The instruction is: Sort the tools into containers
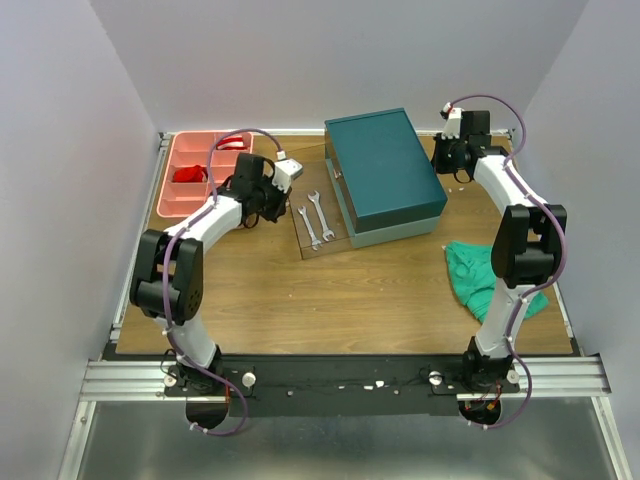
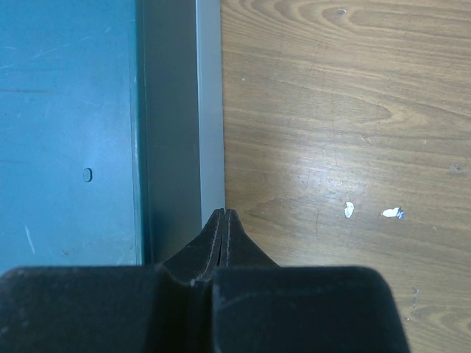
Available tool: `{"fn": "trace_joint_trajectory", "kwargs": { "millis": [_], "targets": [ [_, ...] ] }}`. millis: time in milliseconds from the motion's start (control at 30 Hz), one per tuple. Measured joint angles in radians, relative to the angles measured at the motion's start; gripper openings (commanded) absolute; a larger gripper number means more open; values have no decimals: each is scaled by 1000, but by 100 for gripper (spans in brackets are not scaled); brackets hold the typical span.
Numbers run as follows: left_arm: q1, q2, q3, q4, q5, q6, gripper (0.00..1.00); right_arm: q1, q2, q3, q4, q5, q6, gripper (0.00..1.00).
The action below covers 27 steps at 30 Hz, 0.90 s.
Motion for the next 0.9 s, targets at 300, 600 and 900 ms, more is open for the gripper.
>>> {"fn": "trace_joint_trajectory", "kwargs": {
  "millis": [300, 600, 900],
  "targets": [
    [-74, 137, 55, 3, -2, -5, 0, 0, -10, -20, 25, 2, 0, 1],
    [-138, 289, 250, 63, 51, -98, 0, 0, -17, -31, 30, 2, 0, 1],
    [-135, 366, 252, 315, 220, -417, 0, -2, -40, -63, 38, 5, 0, 1]
  ]
}}
